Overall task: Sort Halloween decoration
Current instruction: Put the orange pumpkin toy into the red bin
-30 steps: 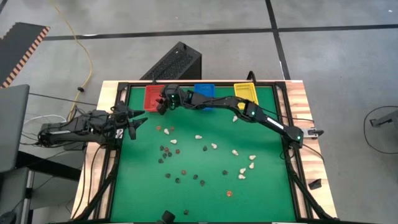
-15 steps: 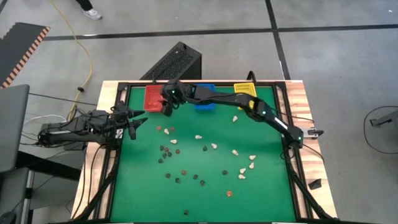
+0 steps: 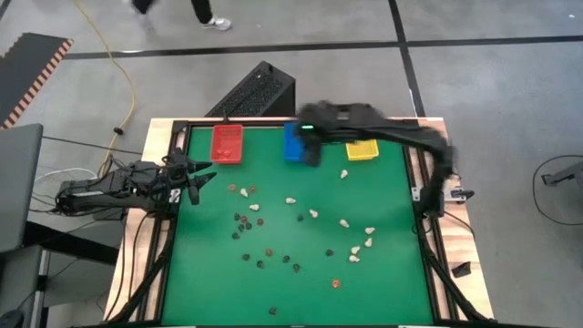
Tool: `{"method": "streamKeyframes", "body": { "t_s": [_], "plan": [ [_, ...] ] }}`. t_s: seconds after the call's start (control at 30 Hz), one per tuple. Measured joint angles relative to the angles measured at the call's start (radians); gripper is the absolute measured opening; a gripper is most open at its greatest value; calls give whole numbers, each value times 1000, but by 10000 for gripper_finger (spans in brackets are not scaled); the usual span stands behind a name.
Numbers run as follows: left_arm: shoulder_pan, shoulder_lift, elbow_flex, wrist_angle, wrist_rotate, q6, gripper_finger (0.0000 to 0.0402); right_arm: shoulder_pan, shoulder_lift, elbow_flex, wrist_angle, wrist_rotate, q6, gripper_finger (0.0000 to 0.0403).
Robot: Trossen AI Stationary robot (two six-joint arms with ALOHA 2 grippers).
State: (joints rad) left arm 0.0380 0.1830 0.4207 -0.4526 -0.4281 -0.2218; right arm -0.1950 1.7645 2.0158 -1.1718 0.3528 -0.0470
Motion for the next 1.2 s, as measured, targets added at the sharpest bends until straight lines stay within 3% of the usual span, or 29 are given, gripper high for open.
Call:
{"method": "streamKeyframes", "body": {
  "t_s": [0.1, 0.27, 0.4, 0.53, 0.7, 0.83, 1.03, 1.2],
  "plan": [
    [0, 0, 0, 0, 0, 0, 169, 45, -242, -212, 38, 51, 98, 187],
    [0, 0, 0, 0, -1, 0, 169, 182, -588, -636, 263, 174, 271, 186],
    [0, 0, 0, 0, -1, 0, 169, 287, -758, -933, 477, 226, 361, 186],
    [0, 0, 0, 0, -1, -5, 169, 357, -814, -1199, 748, 230, 414, 186],
    [0, 0, 0, 0, -2, -5, 169, 416, -717, -1461, 1278, 224, 397, 186],
    [0, 0, 0, -1, -3, -7, 169, 436, -545, -1534, 1628, 221, 366, 186],
    [0, 0, 0, -1, -2, -7, 169, 419, -239, -1433, 1874, 142, 269, 186],
    [0, 0, 0, -1, -3, -7, 169, 379, -61, -1260, 1872, 126, 146, 186]
  ]
}}
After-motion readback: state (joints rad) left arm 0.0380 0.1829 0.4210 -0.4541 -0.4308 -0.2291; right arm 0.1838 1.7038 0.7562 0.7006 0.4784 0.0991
